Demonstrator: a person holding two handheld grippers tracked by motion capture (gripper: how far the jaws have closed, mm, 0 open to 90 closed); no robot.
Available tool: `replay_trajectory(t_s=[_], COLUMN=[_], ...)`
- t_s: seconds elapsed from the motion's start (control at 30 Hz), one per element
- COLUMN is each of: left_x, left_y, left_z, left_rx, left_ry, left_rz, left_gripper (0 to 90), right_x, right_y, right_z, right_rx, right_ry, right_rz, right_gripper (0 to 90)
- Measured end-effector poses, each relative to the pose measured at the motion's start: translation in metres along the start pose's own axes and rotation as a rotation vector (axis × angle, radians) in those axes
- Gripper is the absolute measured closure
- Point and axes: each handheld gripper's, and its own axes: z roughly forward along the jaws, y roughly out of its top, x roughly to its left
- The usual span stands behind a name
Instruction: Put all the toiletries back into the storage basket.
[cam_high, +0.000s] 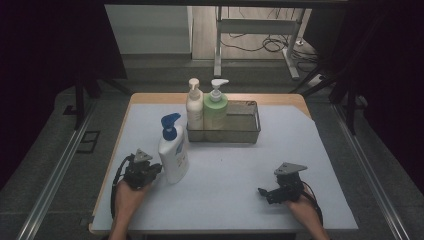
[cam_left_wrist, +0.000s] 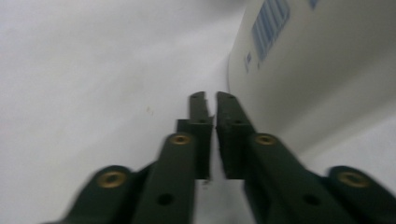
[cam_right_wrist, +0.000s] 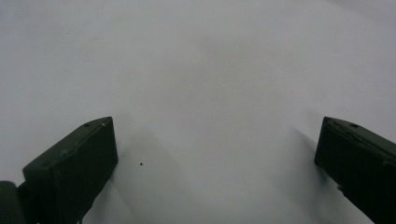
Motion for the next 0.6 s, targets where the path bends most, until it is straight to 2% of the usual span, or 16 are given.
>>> replay_trajectory(t_s=[0.03,0.1,0.3,0.43,0.6], left_x=[0.000,0.001,0.003,0.007,0.008], left_y=[0.002,0.006,0.010,0.008,0.006], left_z=[0.003,0.008,0.024,0.027,0.027], left_rx=[-0.001,0.000,0.006,-0.008,-0.016], left_ry=[-0.007,-0.034,-0.071,-0.108,-0.113], left_rz=[-0.002,-0.010,-0.041,-0.065,-0.074], left_gripper=[89.1,89.3,89.4,89.5,89.5], right_x=[0.000,0.000,0.000,0.000,0.000], right_y=[0.000,0.000,0.000,0.000,0.000], right_z=[0.000,0.000,0.000,0.000,0.000], right_rx=[0.000,0.000,-0.001,0.000,0.000], right_ry=[0.000,0.000,0.000,0.000,0.000], right_rz=[0.000,0.000,0.000,0.000,-0.001], right_gripper=[0.0,0.0,0.0,0.0,0.0])
